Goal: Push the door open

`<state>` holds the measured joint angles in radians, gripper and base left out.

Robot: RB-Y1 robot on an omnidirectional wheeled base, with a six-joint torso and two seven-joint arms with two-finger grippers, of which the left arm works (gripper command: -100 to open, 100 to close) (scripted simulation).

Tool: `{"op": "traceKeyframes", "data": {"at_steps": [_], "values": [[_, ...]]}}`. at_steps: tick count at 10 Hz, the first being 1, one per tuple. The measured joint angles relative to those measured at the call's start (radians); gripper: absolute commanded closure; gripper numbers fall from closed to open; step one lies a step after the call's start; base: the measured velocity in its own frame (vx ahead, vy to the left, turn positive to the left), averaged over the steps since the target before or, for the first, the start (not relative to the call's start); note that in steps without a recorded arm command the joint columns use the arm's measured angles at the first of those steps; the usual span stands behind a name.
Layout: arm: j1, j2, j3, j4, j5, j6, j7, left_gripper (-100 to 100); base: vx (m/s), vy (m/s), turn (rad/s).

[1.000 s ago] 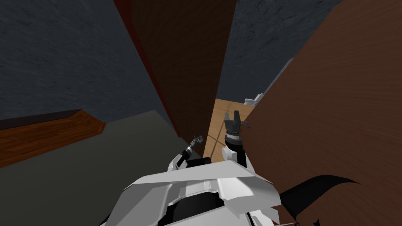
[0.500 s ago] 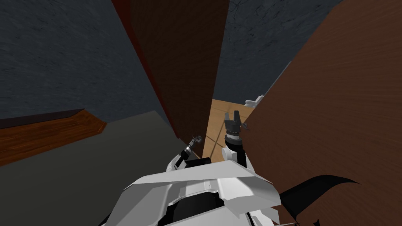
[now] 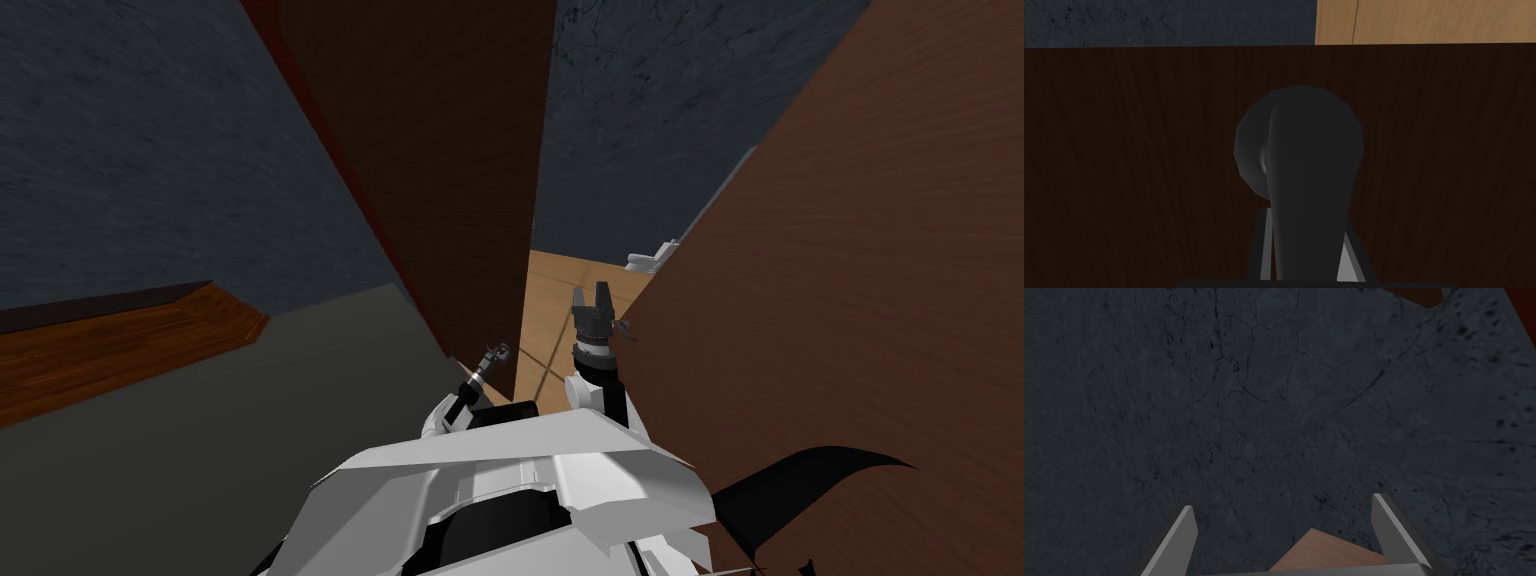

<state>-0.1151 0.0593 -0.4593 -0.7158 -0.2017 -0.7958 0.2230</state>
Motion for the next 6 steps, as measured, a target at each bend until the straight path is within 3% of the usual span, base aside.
{"op": "traceKeyframes", "data": {"at_steps": [4, 5, 6], "values": [[-0.014, -0.008, 0.048, 0.046, 0.023, -0.019, -0.028, 100, 0.111, -0.130, 0.042], [-0.017, -0.011, 0.061, 0.050, 0.030, -0.015, -0.037, 100, 0.115, -0.152, 0.068], [0.006, -0.003, 0.069, 0.007, 0.033, 0.006, -0.040, 100, 0.128, -0.145, 0.060]]}}
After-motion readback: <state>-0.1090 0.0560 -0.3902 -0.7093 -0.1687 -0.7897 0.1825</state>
